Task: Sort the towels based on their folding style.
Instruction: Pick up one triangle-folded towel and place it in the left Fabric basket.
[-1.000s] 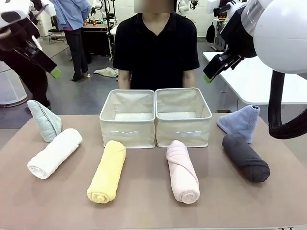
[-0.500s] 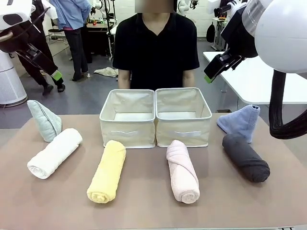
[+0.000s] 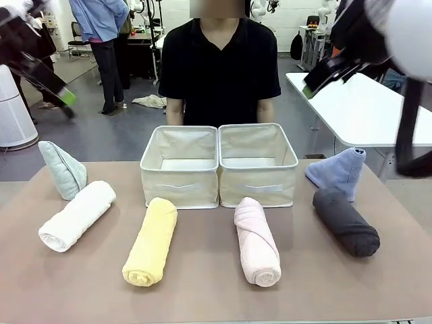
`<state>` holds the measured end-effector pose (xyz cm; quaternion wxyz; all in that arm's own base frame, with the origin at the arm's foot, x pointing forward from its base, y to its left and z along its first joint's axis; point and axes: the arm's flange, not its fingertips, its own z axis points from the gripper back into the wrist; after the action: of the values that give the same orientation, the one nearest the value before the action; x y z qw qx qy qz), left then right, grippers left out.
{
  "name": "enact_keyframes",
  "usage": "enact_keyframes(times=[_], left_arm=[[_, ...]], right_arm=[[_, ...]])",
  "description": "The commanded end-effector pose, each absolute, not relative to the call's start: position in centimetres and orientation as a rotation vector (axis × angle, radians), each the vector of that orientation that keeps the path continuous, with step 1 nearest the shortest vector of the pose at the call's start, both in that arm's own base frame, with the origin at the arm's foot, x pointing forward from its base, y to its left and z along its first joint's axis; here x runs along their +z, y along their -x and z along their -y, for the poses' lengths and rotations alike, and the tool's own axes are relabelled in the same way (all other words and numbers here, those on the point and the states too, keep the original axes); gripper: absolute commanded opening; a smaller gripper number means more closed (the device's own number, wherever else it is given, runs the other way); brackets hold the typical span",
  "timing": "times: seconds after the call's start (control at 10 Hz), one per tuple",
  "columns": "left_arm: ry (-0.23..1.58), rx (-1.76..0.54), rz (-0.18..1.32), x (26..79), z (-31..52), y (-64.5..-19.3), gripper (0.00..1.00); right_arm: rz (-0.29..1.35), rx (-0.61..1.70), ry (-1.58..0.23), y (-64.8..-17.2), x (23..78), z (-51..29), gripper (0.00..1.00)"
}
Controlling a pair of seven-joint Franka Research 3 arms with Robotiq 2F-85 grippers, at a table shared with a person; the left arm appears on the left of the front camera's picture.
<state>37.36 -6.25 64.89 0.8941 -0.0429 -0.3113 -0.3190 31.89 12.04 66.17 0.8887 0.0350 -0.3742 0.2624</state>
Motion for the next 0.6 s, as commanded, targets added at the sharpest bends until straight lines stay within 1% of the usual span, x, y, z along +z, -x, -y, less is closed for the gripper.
enact_keyframes(times=[0.0,0.1,0.2,0.3,0.5], left_arm=[[0.321,-0.844,0.651,65.7,1.9,-39.0,1.0],[0.465,-0.919,0.643,65.3,-0.2,-39.8,1.0],[0.622,-0.959,0.673,64.7,-2.7,-40.2,1.0],[0.68,-0.934,0.711,64.4,-4.8,-40.7,1.0],[0.718,-0.869,0.794,63.4,-8.7,-39.7,1.0]], right_arm=[[0.721,0.704,-0.482,-32.7,67.5,-5.6,1.0],[0.697,0.781,-0.684,-33.7,67.0,-2.6,1.0],[0.675,0.811,-0.793,-34.4,65.8,0.1,1.0],[0.687,0.8,-0.826,-34.7,65.1,1.6,1.0],[0.721,0.743,-0.829,-35.0,62.8,5.6,1.0]])
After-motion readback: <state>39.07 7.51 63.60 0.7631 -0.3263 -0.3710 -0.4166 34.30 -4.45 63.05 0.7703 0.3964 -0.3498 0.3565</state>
